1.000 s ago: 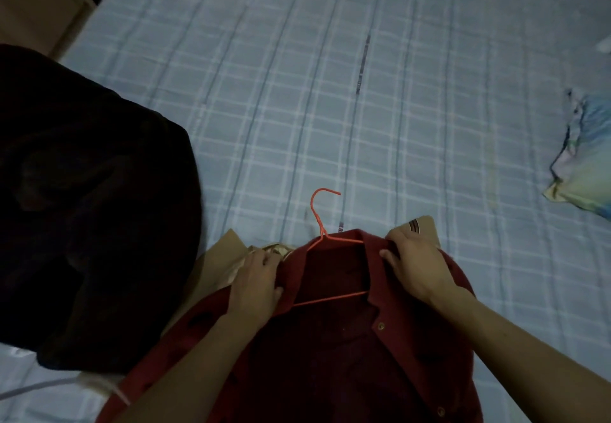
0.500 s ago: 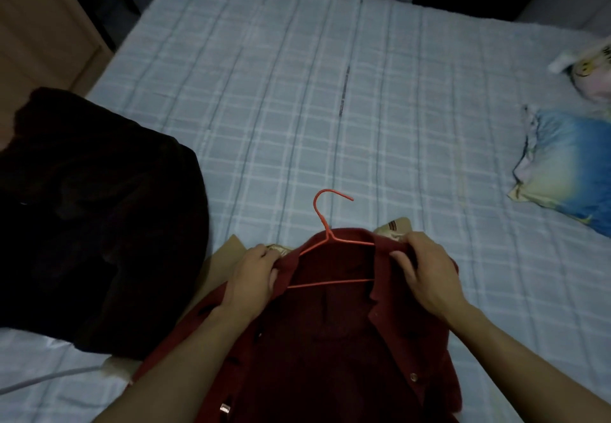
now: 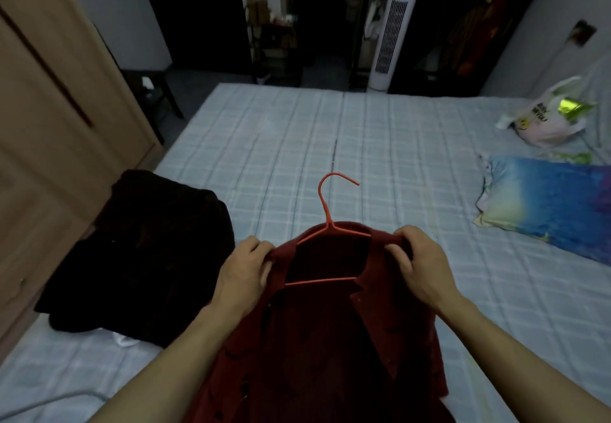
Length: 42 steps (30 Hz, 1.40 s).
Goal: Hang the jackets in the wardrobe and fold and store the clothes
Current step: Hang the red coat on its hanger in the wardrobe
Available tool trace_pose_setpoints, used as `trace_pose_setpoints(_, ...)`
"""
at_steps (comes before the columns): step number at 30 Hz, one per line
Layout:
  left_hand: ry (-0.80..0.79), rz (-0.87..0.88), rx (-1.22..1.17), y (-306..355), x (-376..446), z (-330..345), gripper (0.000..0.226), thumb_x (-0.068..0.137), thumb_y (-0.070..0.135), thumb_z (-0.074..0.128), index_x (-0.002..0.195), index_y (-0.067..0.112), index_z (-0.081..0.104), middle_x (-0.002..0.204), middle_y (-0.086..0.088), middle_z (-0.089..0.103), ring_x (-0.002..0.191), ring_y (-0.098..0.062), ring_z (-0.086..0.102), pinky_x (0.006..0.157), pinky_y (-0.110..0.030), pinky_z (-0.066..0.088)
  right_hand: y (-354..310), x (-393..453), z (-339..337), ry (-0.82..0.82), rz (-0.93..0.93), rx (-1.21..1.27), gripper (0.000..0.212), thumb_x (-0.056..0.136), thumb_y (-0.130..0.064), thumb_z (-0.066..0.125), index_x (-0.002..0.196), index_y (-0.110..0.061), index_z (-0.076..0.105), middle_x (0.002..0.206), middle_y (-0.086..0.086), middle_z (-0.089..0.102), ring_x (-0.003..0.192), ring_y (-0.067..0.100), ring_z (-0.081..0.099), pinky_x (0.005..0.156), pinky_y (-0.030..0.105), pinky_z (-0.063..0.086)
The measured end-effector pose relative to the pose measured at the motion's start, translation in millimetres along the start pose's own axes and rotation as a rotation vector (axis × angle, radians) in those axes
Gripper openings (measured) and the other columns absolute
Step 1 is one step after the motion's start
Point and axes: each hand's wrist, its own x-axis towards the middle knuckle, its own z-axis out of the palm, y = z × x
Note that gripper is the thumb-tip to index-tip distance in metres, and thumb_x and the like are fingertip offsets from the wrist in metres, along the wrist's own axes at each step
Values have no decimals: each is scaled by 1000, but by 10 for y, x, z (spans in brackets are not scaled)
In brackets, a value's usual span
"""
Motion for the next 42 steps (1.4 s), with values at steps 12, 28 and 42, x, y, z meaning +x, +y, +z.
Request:
trace_pose_setpoints(12, 416, -14, 58, 717, -513, -1570, 15, 85, 8, 68, 96, 17, 64, 93, 2, 55, 87, -16, 53, 75, -30, 46, -1355, -379, -956, 253, -257, 101, 10, 90, -25, 65, 86, -21, 58, 81, -9, 57, 74, 11, 55, 68, 38, 50)
trace_pose_setpoints(28, 860, -82, 171, -112, -2867, -4062, 19, 81, 4, 74, 92, 15, 63, 87, 0, 61, 82, -18, 55, 74, -20, 35, -4375, -1573, -550, 284, -569, 238, 9, 87, -21, 71, 88, -19, 62, 80, -8, 59, 74, 11, 57, 68, 38, 52)
trace_pose_setpoints(42, 1156, -426, 499, -900, -5017, -5653, 20, 83, 7, 73, 102, 11, 66, 96, -3, 65, 93, -25, 58, 86, -38, 47, -6683, -2477, 664, 64, -826, 533, 8, 89, -27, 69, 87, -22, 63, 78, -11, 62, 72, 2, 59, 66, 27, 49)
